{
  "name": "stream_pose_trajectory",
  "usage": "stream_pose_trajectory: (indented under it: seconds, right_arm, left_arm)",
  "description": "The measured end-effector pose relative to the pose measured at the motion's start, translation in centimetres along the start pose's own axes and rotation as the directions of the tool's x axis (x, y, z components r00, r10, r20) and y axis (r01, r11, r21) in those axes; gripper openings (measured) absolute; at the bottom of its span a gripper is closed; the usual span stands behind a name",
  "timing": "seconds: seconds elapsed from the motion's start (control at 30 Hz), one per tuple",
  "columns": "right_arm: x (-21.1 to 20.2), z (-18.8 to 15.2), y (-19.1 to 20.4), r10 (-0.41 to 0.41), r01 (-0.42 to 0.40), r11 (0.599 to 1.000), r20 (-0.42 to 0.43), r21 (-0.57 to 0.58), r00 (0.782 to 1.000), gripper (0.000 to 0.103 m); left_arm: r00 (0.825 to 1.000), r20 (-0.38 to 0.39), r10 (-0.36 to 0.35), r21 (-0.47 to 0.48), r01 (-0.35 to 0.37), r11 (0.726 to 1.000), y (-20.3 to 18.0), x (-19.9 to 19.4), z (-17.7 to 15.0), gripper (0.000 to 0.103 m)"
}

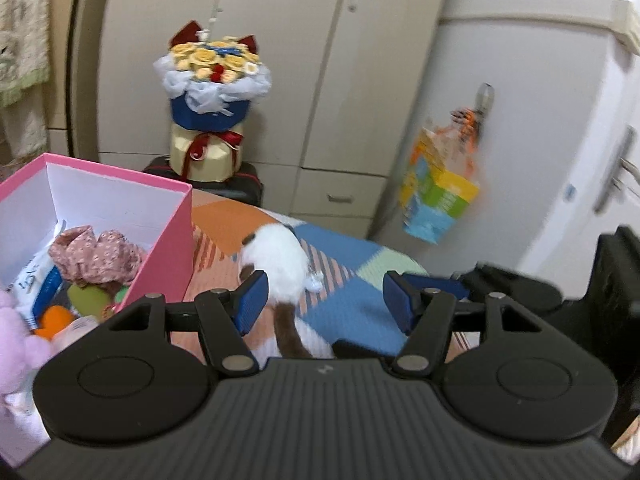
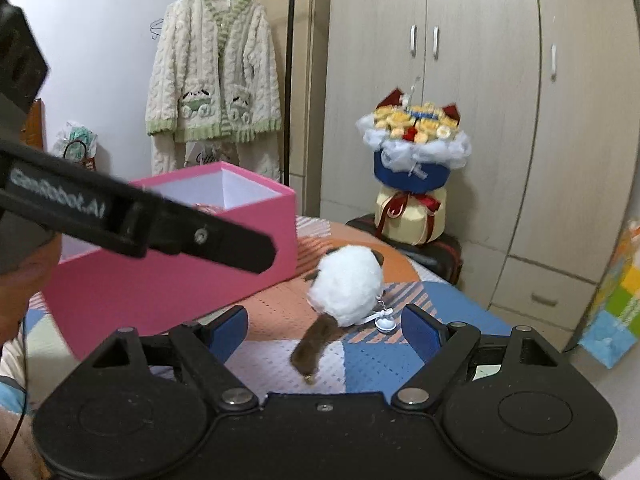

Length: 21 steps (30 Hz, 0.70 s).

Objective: Organize soft objects
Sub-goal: 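Move both grippers toward the white plush with brown ears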

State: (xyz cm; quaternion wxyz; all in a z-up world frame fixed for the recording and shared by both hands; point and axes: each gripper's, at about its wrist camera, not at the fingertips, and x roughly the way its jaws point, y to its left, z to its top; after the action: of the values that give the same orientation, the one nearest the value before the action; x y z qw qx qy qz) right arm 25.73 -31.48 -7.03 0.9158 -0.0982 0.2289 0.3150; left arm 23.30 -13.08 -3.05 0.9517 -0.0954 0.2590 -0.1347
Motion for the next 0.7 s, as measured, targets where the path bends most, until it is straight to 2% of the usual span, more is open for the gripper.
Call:
stream_pose_trajectory:
  seconds: [0.13,0.23,0.43,0.5,0.7]
  right_arm:
    - [3.8,-0.3,-2.2,0.045,-0.045,0.999,-0.022,-0.013,0.999,0.087]
    - [6.3,-0.1,-3.4,0.103,-0.104,0.995,-0.075,-0.004,0.992,0.087]
    - [9.4,0.1,-4.5,0.162,-0.165,0.986,-0.089,-0.028,0.983,0.087]
    - [10.8,0.3,-4.8,0.186,-0.189,0.982,-0.126,-0.018,0.974,0.087]
    - [13.3,0.6,-5.3,0.219,-0.221,0.975,-0.160,0.005,0.963,0.088]
  left_arm:
    - [0.998,-0.013,0.060,-0.064,-0.061,0.996,0.1,3.6,0.5,0.061]
    - [0.995,-0.043,0.088,-0.110,-0.092,0.990,0.7,5.8,0.5,0.060]
    - [0.988,-0.067,0.141,-0.135,-0.149,0.980,1.3,8.4,0.4,0.059]
    - [0.986,-0.070,0.148,-0.151,-0.158,0.976,1.4,8.9,0.2,0.058]
    - [0.988,-0.090,0.123,-0.197,-0.138,0.971,1.9,10.0,0.0,0.058]
